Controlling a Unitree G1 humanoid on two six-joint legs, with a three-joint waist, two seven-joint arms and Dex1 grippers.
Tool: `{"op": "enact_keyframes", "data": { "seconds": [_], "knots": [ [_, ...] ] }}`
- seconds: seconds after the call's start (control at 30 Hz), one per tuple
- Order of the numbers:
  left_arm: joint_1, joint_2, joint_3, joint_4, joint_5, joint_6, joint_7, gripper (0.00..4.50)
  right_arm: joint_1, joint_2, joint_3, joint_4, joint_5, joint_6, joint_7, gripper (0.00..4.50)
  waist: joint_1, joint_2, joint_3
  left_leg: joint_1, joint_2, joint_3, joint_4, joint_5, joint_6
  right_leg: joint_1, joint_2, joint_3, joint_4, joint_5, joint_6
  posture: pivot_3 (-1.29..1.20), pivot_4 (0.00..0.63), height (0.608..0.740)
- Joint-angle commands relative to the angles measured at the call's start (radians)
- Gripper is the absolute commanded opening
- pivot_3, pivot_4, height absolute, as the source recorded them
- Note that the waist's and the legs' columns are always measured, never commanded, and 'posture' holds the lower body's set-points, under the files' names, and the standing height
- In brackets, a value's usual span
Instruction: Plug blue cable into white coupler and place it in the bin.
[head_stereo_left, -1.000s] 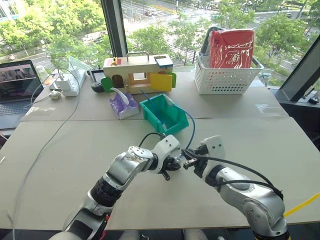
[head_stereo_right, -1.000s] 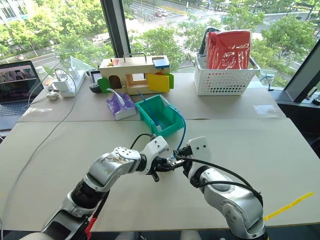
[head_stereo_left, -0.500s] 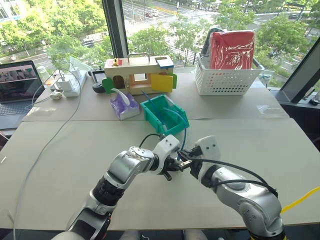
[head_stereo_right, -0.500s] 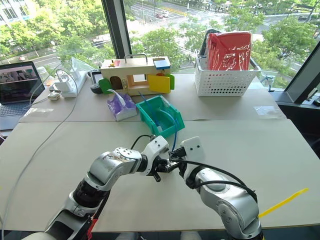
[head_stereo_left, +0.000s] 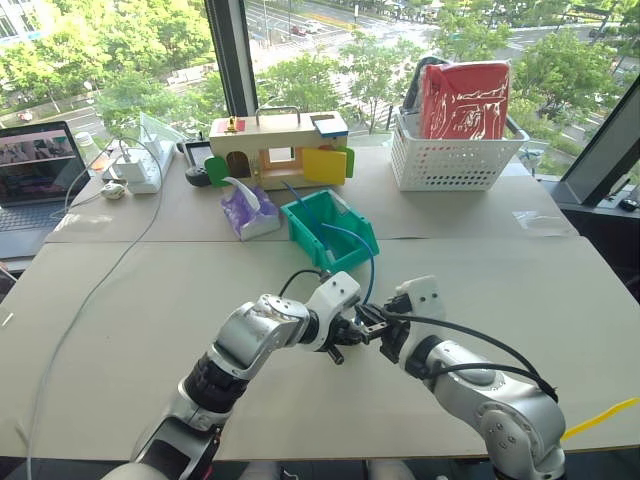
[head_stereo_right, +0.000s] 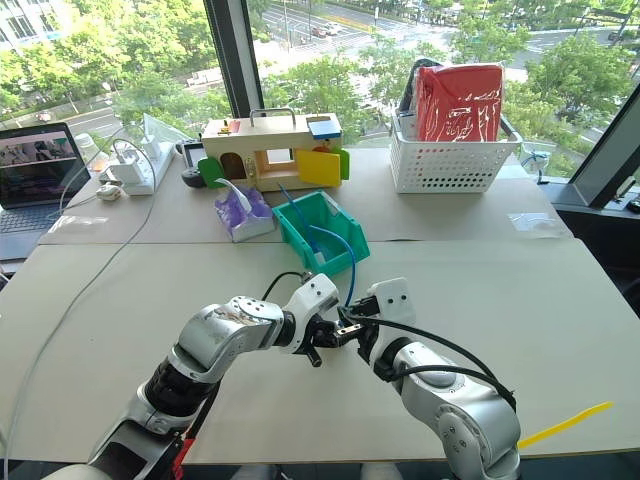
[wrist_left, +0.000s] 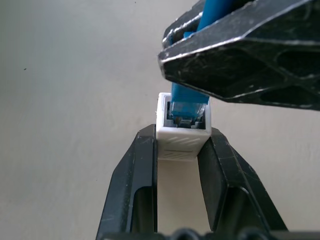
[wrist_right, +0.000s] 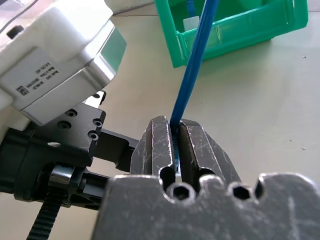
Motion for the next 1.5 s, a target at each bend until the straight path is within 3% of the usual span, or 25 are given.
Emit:
{"op": "enact_keyframes", "data": {
  "seconds": [0.03,0.5,0.57,0.8,1.1,1.23,1.37,1.5],
  "knots": [
    [-0.002,-0.018,-0.010,-0.034,-0.027,0.006,0.007,0.68,0.045,0.004,0.041,0.038,0.055,0.092,0.046,0.00,0.000,0.000,0.000,0.000,0.000,0.000,0.000,0.000,0.000,0.000,0.000,0.000,0.000,0.000,0.000,0.00,0.150,0.740],
    [0.020,-0.020,0.007,-0.060,-0.051,0.021,0.048,0.68,0.065,-0.035,0.041,0.108,0.061,0.102,0.130,0.00,0.000,-0.002,-0.002,0.012,0.000,0.000,-0.002,-0.002,0.002,0.013,0.000,0.000,-0.004,-0.002,0.003,0.00,0.150,0.740],
    [0.025,-0.017,0.013,-0.066,-0.060,0.020,0.046,1.69,0.061,-0.029,0.027,0.106,0.060,0.087,0.134,0.00,-0.001,-0.002,-0.002,0.012,0.000,0.000,-0.002,-0.002,0.002,0.013,0.000,0.000,-0.004,-0.002,0.003,0.00,0.150,0.740],
    [-0.002,0.029,0.025,-0.078,-0.092,0.015,0.014,4.07,0.022,-0.023,-0.078,0.118,0.084,0.033,0.159,0.00,-0.004,-0.002,-0.002,0.012,0.000,0.000,-0.002,-0.002,0.002,0.012,0.000,0.000,-0.004,-0.003,0.003,0.00,0.150,0.740],
    [-0.032,0.190,0.066,-0.100,-0.118,-0.053,-0.074,4.07,-0.127,-0.114,-0.305,0.171,0.209,0.059,0.194,0.00,0.000,-0.001,0.000,0.008,0.000,0.000,-0.002,-0.002,0.002,0.009,0.000,0.000,-0.003,-0.001,0.001,0.00,0.150,0.740],
    [-0.008,0.269,0.098,-0.130,-0.120,-0.153,-0.134,4.07,-0.324,-0.241,-0.384,0.282,0.252,0.075,0.264,0.00,-0.004,-0.001,0.002,0.004,0.000,0.000,-0.002,-0.002,0.002,0.005,0.000,0.000,-0.004,-0.001,0.001,0.00,0.150,0.740],
    [0.032,0.289,0.159,-0.124,-0.131,-0.183,-0.122,4.07,-0.510,-0.441,-0.280,0.415,0.213,0.057,0.474,0.00,0.000,0.001,0.004,-0.003,0.000,0.001,-0.002,0.000,0.000,-0.003,0.000,0.000,-0.002,0.000,0.000,0.00,0.150,0.740],
    [0.064,0.280,0.194,-0.142,-0.119,-0.226,-0.090,4.07,-0.710,-0.514,-0.115,0.600,0.089,-0.060,0.646,0.00,-0.008,0.001,0.005,-0.003,0.000,0.001,-0.002,-0.001,0.001,-0.003,0.000,0.000,-0.004,0.000,0.000,0.00,0.150,0.740]
  ]
}}
